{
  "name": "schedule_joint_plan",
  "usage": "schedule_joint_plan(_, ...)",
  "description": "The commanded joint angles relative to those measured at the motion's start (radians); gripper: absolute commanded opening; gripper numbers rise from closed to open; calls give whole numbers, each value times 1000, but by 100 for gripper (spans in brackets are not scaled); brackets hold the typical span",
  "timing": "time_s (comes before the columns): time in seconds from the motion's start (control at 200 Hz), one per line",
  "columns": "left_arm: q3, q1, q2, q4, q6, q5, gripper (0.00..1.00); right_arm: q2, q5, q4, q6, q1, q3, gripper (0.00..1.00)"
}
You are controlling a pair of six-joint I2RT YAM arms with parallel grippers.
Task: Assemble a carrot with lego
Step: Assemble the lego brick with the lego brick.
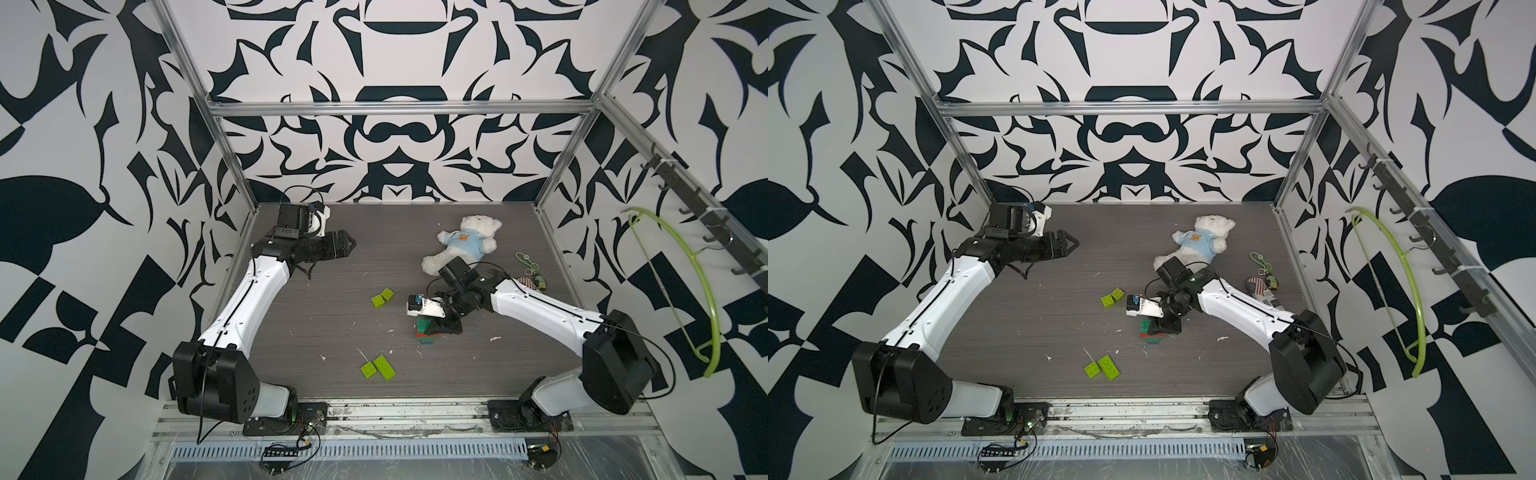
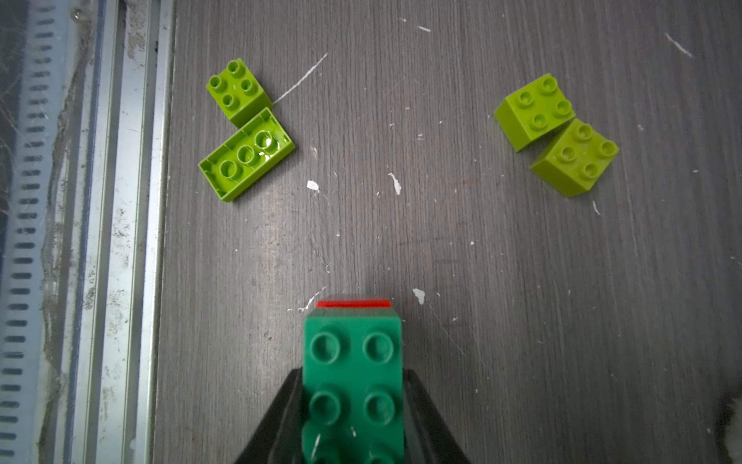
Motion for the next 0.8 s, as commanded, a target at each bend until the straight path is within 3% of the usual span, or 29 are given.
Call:
schedule_joint_plan(0.0,-12,-4,10,-4,12,22,86,-18,-10,-26,-10,-4,12,31)
schedule_joint_plan(0.37,-11,-6,16,-13,15,22,86,-39,-42,-7,9,-3,23,30)
schedule_joint_plan(0.795,-8,-9,20,-17,16,30,86,-35,3,-28,2,-3,14,29)
